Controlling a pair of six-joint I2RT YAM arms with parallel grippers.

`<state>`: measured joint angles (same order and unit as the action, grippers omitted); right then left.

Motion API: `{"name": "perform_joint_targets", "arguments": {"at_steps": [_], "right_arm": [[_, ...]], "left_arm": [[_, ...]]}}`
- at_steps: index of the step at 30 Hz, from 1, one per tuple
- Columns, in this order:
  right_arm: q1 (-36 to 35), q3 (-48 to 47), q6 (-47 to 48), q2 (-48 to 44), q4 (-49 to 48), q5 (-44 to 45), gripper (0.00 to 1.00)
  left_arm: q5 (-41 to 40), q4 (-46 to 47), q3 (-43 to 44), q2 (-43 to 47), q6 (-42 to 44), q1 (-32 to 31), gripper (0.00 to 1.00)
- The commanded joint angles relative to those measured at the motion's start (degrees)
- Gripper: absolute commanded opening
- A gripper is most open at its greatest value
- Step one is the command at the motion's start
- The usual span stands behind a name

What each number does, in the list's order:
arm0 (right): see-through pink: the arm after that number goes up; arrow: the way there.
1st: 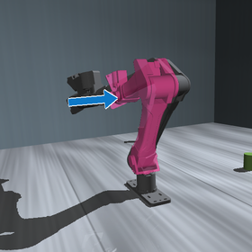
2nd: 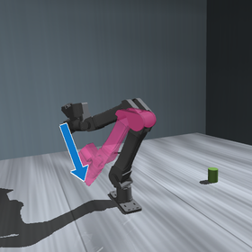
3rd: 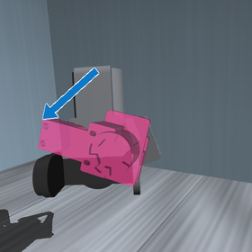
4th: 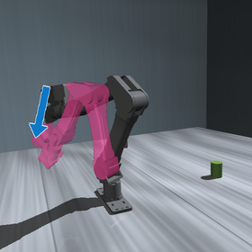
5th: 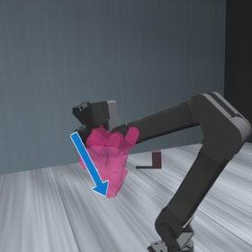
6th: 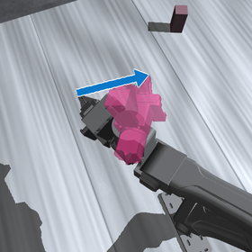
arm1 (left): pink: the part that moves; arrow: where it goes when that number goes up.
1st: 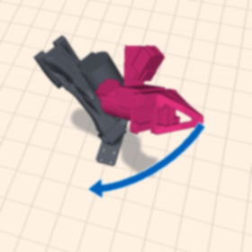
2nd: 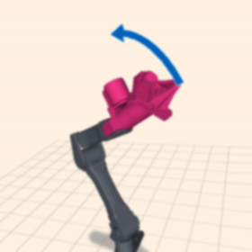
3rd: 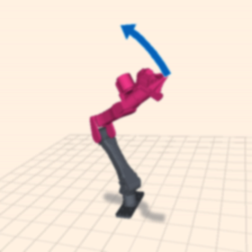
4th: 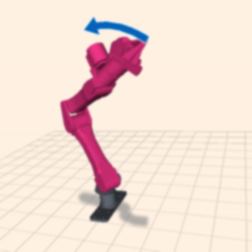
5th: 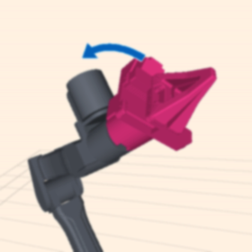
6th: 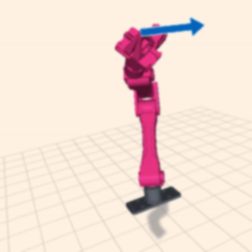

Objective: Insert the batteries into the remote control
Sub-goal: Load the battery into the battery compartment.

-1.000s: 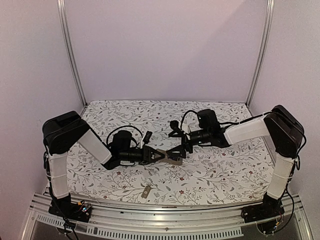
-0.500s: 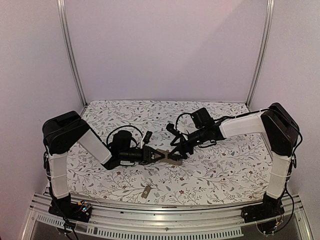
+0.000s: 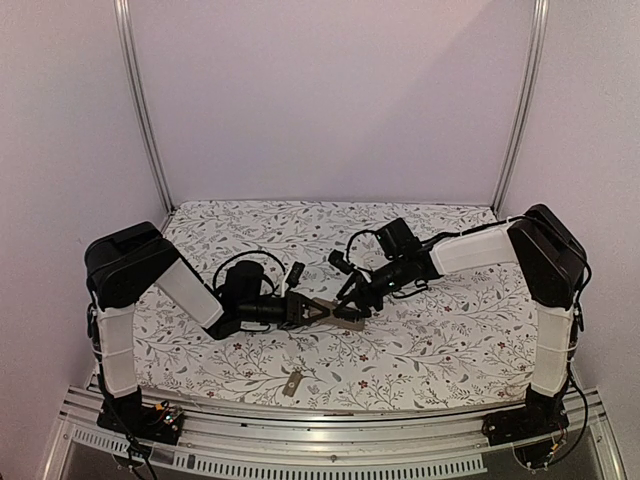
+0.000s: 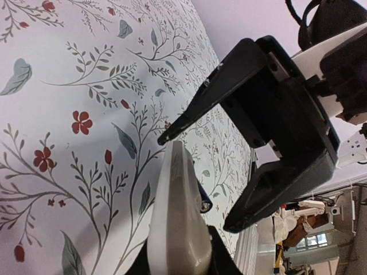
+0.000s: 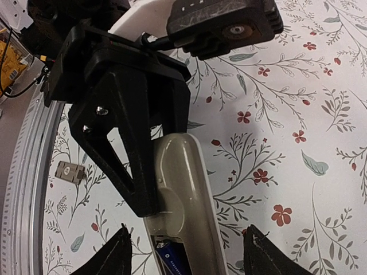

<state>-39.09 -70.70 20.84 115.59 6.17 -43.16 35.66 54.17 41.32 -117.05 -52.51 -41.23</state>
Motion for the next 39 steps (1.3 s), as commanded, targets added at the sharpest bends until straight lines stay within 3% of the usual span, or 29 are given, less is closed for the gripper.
{"name": "perform_joint_targets", "arguments": {"at_steps": [1, 12, 39], "right_arm": [[0.1, -0.6, 0.5, 1.2, 0.8, -1.9, 0.62], [0.9, -1.2, -0.2, 2.4, 0.0, -2.3, 0.50], [2.4, 2.2, 1.3, 3.8, -1.6, -0.7, 0.42]], "left_arm": [[-0.3, -7.0, -1.1, -2.9, 1.5, 0.3, 0.00], [-0.3, -6.9, -1.2, -2.9, 1.4, 0.4, 0.00], [-0.4, -6.7, -1.3, -2.9, 1.3, 0.3, 0.00]]}}
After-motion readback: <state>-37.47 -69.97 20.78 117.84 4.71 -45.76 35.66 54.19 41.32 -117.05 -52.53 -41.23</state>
